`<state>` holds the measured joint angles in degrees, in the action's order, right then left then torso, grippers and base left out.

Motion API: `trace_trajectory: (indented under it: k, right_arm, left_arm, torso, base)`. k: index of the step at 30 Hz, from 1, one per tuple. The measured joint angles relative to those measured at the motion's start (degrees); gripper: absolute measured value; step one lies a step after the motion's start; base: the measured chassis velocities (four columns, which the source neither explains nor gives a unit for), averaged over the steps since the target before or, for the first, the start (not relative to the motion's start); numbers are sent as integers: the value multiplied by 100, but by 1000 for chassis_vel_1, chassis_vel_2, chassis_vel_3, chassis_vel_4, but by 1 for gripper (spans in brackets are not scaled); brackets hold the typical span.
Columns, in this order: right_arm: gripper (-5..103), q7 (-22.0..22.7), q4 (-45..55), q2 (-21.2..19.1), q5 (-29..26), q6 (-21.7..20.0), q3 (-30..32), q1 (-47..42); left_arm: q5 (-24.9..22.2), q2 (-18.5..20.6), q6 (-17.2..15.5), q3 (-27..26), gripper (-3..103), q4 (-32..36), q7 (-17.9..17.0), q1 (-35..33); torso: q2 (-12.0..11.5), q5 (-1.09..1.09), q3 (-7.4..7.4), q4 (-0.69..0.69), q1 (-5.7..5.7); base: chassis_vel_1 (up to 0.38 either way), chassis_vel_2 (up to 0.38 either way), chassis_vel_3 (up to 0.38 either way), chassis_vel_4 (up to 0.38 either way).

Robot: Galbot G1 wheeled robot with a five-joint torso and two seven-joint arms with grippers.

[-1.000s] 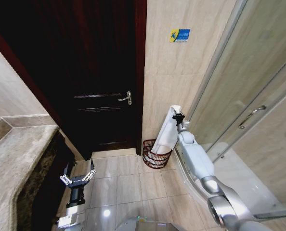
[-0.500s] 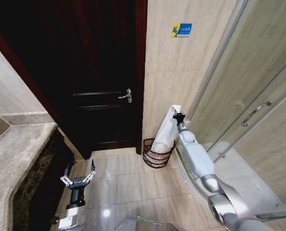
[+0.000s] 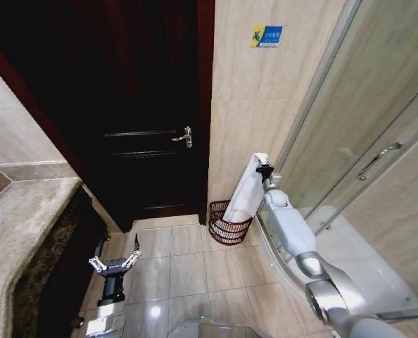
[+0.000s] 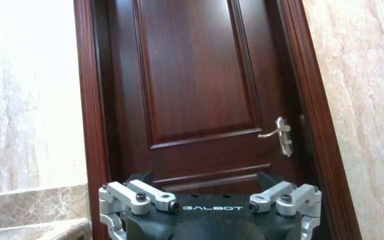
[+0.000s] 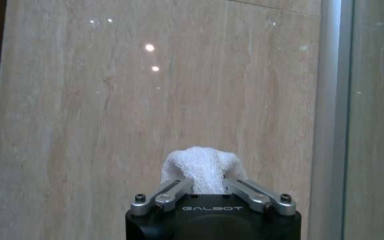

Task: Discard the used towel into the hamper.

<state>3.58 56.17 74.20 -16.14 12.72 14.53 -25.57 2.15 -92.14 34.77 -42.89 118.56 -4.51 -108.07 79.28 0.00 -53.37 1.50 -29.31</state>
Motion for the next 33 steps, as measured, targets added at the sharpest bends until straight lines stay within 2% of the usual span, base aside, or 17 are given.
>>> trace_trajectory:
  k: [13,33]
  right_arm:
    - [4,9,-38,41,30,-30,-52,111]
    - [4,102,150,66,-29,-120,-82,11]
  left_arm:
    - [3,0,100,52,100,-229,13,91]
    - [25,0,83,80,100,-250,42,108]
  torso:
    - [-459,0,246,1,211]
    - [-1050,0,569,0,482]
  base:
    - [0,0,0,0]
    - [0,0,0,0]
